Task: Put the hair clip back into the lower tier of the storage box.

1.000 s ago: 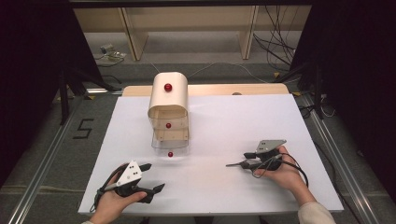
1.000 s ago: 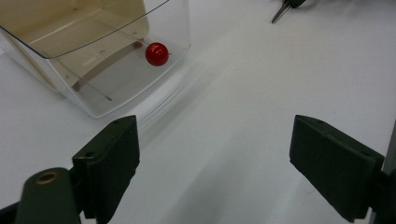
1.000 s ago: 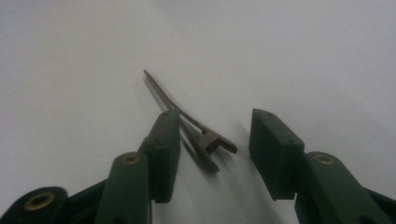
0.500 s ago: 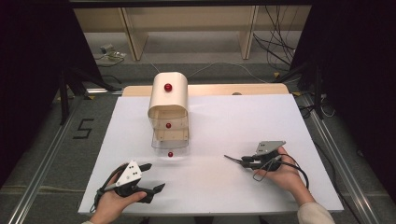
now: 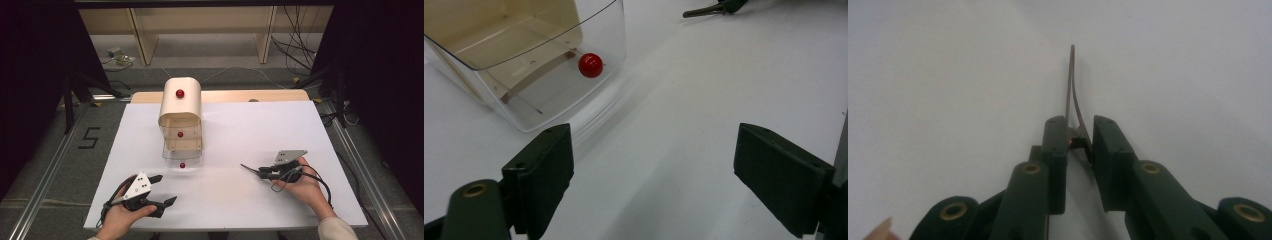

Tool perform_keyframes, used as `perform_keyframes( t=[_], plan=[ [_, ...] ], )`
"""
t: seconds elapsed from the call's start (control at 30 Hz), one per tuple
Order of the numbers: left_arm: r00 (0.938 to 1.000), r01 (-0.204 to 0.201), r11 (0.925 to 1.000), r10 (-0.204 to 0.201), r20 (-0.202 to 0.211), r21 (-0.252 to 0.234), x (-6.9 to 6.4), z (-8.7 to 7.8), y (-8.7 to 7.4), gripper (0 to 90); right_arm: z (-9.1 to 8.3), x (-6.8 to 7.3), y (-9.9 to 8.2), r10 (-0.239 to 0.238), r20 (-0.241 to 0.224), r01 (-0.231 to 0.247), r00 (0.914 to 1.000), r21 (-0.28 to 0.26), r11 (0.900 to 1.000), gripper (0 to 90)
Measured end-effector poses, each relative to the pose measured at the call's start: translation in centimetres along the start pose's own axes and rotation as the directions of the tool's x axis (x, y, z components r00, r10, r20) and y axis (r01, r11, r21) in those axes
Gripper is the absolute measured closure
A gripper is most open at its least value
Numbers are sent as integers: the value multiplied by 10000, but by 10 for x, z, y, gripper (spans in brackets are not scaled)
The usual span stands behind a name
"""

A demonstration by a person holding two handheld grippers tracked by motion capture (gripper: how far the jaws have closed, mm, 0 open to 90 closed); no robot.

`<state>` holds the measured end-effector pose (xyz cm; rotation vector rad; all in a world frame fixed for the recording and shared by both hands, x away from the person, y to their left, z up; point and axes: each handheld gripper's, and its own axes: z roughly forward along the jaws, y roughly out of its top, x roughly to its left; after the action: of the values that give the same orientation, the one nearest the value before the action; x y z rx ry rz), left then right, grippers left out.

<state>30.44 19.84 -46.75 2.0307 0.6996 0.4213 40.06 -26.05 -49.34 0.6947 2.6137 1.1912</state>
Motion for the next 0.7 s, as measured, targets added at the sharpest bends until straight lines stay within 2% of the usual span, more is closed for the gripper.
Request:
perform_keyframes(
  t=[0.27, 0.5, 0.7],
  plan=[
    [10000, 33, 9999, -33, -28, -99, 0, 0, 0, 162, -5, -1, 2, 340, -25, -341, 9994, -413, 9986, 774],
    [10000, 16, 9999, -17, -63, -159, 0, -1, 1, 162, -11, 1, 7, 381, 14, -379, 9993, -675, 9970, 775],
    [10000, 38, 9999, -39, -21, -157, 0, 0, 0, 162, -12, 4, 14, 186, 51, -181, 9998, -857, 9962, 775]
  ],
)
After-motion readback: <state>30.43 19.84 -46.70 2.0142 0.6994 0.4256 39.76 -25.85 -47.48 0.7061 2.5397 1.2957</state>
